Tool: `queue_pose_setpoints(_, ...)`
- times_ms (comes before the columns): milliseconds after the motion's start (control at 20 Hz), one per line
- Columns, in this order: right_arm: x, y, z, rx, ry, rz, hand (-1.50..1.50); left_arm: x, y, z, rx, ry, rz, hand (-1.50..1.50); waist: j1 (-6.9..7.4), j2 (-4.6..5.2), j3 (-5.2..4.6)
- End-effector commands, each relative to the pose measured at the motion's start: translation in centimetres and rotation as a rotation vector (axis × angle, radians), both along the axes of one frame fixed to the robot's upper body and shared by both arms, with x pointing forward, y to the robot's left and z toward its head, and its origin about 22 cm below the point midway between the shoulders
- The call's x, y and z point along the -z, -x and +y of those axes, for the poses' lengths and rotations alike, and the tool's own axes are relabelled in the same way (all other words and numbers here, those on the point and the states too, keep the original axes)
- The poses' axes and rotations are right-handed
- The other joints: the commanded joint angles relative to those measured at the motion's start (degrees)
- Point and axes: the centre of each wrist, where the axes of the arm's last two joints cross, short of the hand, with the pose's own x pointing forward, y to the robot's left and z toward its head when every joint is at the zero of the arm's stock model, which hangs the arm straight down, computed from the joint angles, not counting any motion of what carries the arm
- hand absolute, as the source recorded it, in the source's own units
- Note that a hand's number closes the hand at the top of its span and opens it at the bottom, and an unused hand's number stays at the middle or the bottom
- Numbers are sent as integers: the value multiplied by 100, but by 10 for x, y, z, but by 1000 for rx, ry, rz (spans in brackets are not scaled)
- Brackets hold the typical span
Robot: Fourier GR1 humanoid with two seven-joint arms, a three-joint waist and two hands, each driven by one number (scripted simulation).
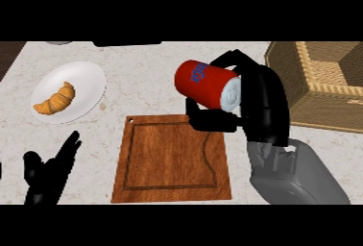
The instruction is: Pick the can from the cutting board and place it in the basket
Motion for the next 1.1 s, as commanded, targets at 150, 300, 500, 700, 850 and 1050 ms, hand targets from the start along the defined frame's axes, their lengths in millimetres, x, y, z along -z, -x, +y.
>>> queue_pose_setpoints(150,-74,13,-56,235,-50,-108,150,26,23,-7,-7,15,154,0,103,58,-99)
queue_pose_setpoints(300,-101,5,-78,289,-86,-113,150,27,24,-1,-6,12,148,0,176,83,-101)
queue_pose_setpoints(500,-132,15,-97,320,-94,-134,150,16,6,12,-7,11,132,0,137,79,-102)
queue_pose_setpoints(700,-139,-2,-124,352,-75,-95,150,28,9,-13,1,16,132,0,156,100,-99)
queue_pose_setpoints(850,-151,-19,-147,400,-83,-73,150,14,5,-4,8,1,141,0,242,117,-97)
queue_pose_setpoints(1050,-134,-38,-174,398,-45,-45,150,27,-8,3,14,6,138,0,210,156,-99)
